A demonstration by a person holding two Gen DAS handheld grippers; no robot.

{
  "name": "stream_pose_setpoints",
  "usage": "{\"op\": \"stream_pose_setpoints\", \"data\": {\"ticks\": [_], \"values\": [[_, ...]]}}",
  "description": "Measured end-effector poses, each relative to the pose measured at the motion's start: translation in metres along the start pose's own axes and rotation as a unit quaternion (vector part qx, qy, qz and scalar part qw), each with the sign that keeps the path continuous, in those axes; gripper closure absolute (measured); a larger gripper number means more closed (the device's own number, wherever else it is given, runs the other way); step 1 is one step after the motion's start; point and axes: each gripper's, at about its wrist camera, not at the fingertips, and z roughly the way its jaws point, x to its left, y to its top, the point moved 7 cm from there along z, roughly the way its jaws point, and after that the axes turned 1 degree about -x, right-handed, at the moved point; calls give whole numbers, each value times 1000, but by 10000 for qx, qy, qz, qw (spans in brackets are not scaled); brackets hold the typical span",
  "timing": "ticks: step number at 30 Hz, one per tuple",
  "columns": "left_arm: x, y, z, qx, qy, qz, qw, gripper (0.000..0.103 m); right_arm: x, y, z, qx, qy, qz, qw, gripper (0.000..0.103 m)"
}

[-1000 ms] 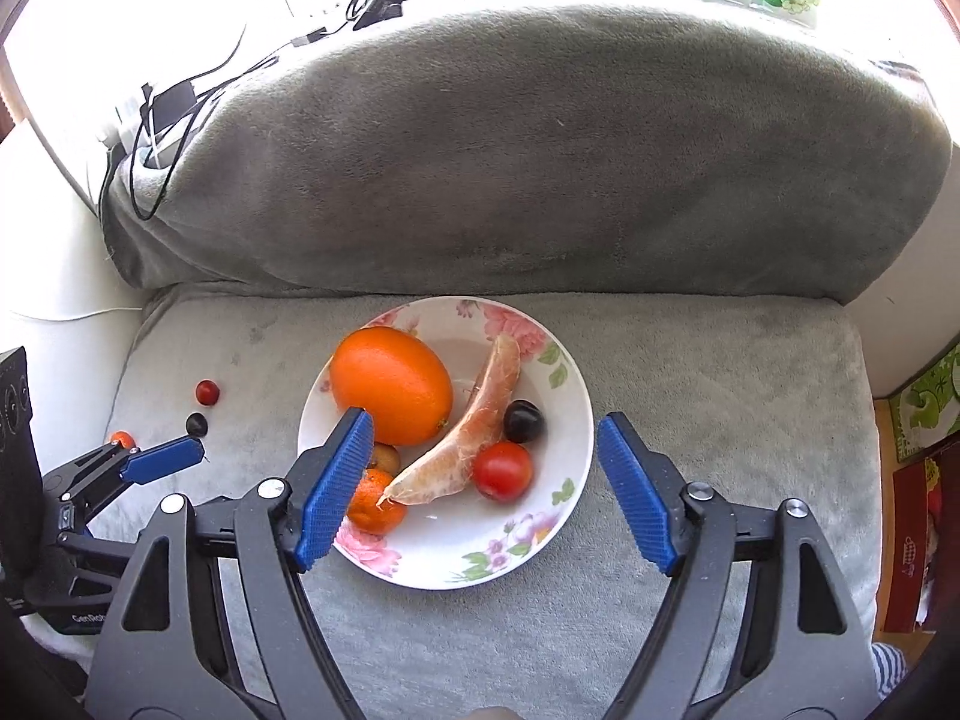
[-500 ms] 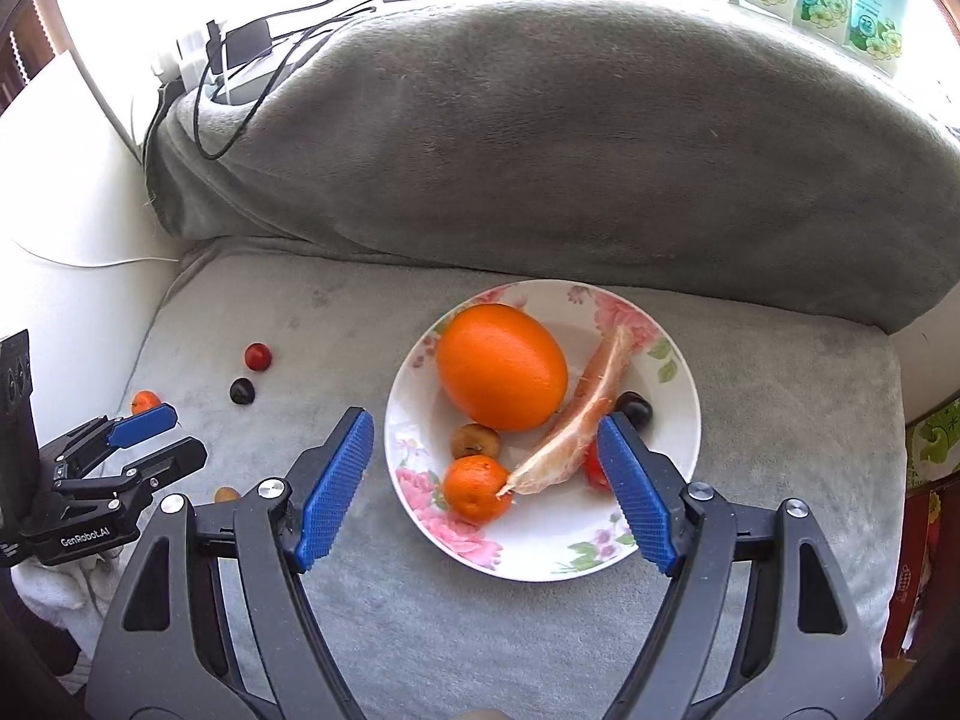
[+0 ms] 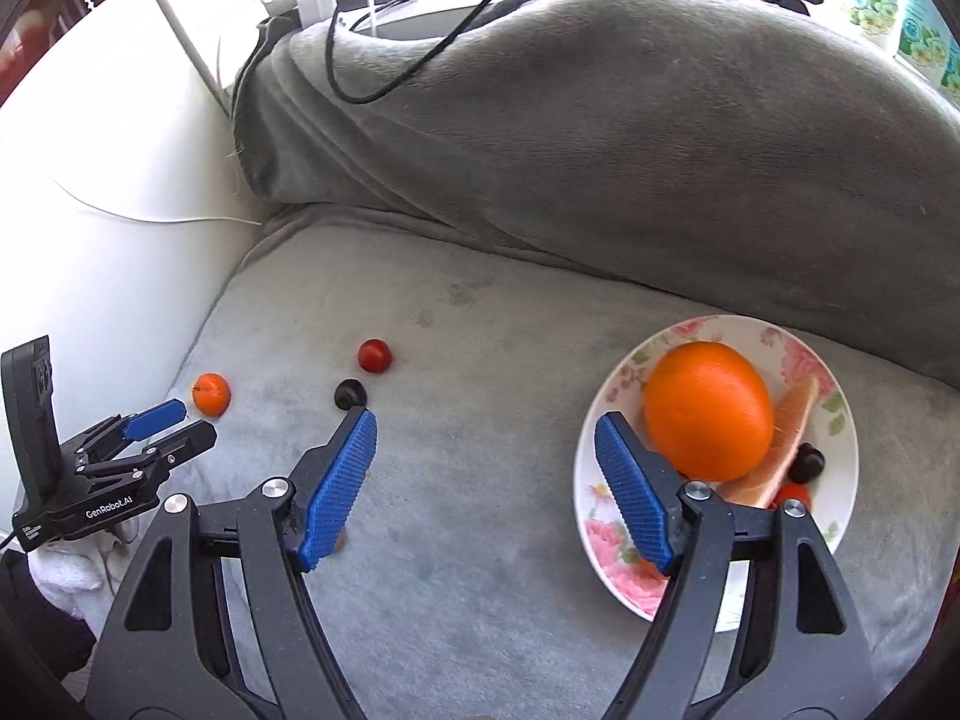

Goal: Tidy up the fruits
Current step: 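Move both grippers back toward the remaining mandarin and black plum, then grasp the mandarin with the left gripper while the right gripper grasps the black plum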

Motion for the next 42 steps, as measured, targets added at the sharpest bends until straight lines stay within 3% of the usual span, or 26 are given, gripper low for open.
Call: {"op": "stream_pose_setpoints", "data": {"ticks": [2,8,17,31,42], "values": [[12,-1,-2,-35,55,-87,9999,34,12,2,10,76,78,-90,9999,36],[39,-3,1,-36,132,-290,9995,35,44,6,36,260,257,-340,9988,41],[61,-2,15,25,109,-415,9991,41,65,0,72,611,404,-394,9965,56],[72,0,33,85,67,-425,9990,43,89,-1,120,953,277,-669,9928,64],[77,0,40,131,68,-418,9990,48,94,-3,133,1102,205,-743,9909,68]]}}
